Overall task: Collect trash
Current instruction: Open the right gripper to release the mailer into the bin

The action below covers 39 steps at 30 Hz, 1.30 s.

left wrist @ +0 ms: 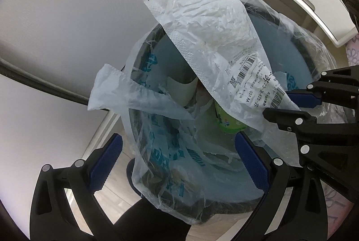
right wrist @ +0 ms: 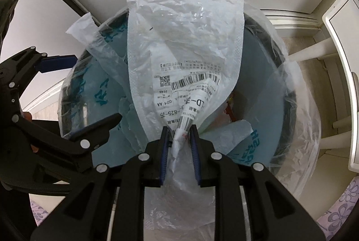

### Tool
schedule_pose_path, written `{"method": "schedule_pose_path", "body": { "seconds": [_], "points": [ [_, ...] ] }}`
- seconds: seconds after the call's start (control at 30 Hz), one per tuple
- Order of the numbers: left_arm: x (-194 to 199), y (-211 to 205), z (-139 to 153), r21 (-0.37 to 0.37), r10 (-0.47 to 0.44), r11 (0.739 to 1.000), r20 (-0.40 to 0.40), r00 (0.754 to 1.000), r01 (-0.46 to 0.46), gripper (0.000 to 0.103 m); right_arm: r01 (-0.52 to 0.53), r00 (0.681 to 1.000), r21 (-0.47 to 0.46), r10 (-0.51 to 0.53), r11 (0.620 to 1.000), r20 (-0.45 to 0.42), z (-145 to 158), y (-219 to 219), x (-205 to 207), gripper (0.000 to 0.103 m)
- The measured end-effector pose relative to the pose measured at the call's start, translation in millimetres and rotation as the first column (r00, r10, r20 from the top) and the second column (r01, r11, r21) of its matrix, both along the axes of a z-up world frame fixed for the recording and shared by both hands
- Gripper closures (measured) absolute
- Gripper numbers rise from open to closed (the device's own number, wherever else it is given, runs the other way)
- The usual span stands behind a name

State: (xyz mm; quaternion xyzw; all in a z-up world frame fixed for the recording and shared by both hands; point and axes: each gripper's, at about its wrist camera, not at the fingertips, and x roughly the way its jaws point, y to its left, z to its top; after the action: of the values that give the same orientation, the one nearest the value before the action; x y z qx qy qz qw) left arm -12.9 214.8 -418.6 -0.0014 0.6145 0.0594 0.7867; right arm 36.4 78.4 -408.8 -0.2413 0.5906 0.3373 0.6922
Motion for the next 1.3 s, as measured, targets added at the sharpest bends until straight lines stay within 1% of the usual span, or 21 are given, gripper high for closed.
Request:
{"method": "schedule_pose_path", "body": {
  "seconds": [0.07, 0.13, 0.17, 0.27, 0.33, 0.37, 0.4, 0.43, 0.47, 0.53, 0.6, 0.67, 0.73, 0.87, 0.97, 1.13, 1.3],
  "points": [
    [-0.5, 2.1, 1.4, 0.005, 0.004, 1.0, 0.004, 1.0, -0.004, 0.006, 0.001, 1.0, -0.003, -0.001, 1.0, 0.022, 3.3, 1.4, -1.2, 0.077],
    [-2.0, 6.7, 4.7, 0.005, 0.006, 1.0, 0.012, 1.0, -0.006, 0.006, 0.0, 0.998, -0.008, 0.0, 1.0, 0.069, 9.9, 1.3, -4.2, 0.07],
    [-4.9, 5.8, 6.7, 0.004, 0.009, 1.0, 0.016, 1.0, -0.009, 0.006, -0.004, 0.996, -0.007, 0.004, 1.0, 0.084, 10.3, -1.9, -4.2, 0.068],
    [-5.6, 4.6, 13.8, 0.02, -0.012, 1.0, 0.031, 0.999, 0.011, 0.006, 0.003, 0.99, -0.015, -0.001, 1.0, 0.143, 17.5, -5.7, -6.5, 0.055],
    [-6.9, 0.7, 18.1, 0.034, -0.029, 0.999, 0.04, 0.999, 0.027, 0.006, 0.012, 0.986, -0.028, -0.007, 1.0, 0.165, 20.5, -8.4, -7.2, 0.044],
    [-8.4, -2.1, 20.2, 0.04, -0.035, 0.999, 0.046, 0.998, 0.034, 0.006, 0.015, 0.985, -0.032, -0.009, 0.999, 0.172, 20.1, -8.4, -8.0, 0.041],
    [-9.5, -3.7, 22.8, 0.041, -0.04, 0.998, 0.053, 0.998, 0.038, 0.006, 0.017, 0.983, -0.036, -0.01, 0.999, 0.184, 22.1, -9.5, -8.2, 0.036],
    [-10.7, -4.0, 24.7, 0.04, -0.04, 0.998, 0.058, 0.998, 0.037, 0.006, 0.019, 0.981, -0.037, -0.012, 0.999, 0.193, 23.8, -10.6, -8.4, 0.031],
    [-12.0, -5.0, 27.0, 0.038, -0.037, 0.999, 0.065, 0.997, 0.034, 0.006, 0.026, 0.979, -0.036, -0.018, 0.999, 0.203, 26.5, -12.7, -8.0, 0.029],
    [-13.8, -2.9, 32.4, 0.026, -0.028, 0.999, 0.079, 0.996, 0.026, 0.006, 0.042, 0.974, -0.03, -0.035, 0.999, 0.222, 31.9, -17.8, -7.7, 0.019],
    [-15.6, -1.7, 38.1, 0.017, -0.018, 1.0, 0.094, 0.995, 0.017, 0.006, 0.059, 0.966, -0.01, -0.054, 0.998, 0.254, 40.9, -21.1, -7.6, 0.014],
    [-17.7, -1.4, 43.1, 0.021, -0.012, 1.0, 0.106, 0.994, 0.01, 0.006, 0.069, 0.96, 0.013, -0.07, 0.998, 0.272, 49.9, -19.3, -5.9, 0.013],
    [-19.9, -0.5, 46.0, 0.023, -0.012, 1.0, 0.115, 0.993, 0.009, 0.006, 0.077, 0.952, 0.033, -0.084, 0.996, 0.294, 57.7, -21.2, -5.3, 0.007],
    [-20.0, -4.2, 51.0, 0.024, -0.023, 1.0, 0.125, 0.992, 0.02, 0.006, 0.099, 0.94, 0.056, -0.112, 0.994, 0.323, 71.0, -29.8, -5.6, 0.007],
    [-21.1, -8.0, 54.9, 0.015, -0.028, 1.0, 0.135, 0.991, 0.026, 0.006, 0.121, 0.936, 0.076, -0.139, 0.99, 0.322, 79.7, -39.2, -0.8, 0.007],
    [-22.3, -10.6, 67.2, -0.021, -0.002, 1.0, 0.16, 0.987, 0.006, 0.006, 0.142, 0.929, 0.121, -0.174, 0.982, 0.326, 96.7, -47.3, -1.8, 0.007],
    [-25.0, -11.3, 78.7, -0.017, 0.006, 1.0, 0.176, 0.984, -0.003, 0.006, 0.153, 0.92, 0.159, -0.2, 0.975, 0.336, 109.8, -54.7, -3.1, 0.007]
  ]
}}
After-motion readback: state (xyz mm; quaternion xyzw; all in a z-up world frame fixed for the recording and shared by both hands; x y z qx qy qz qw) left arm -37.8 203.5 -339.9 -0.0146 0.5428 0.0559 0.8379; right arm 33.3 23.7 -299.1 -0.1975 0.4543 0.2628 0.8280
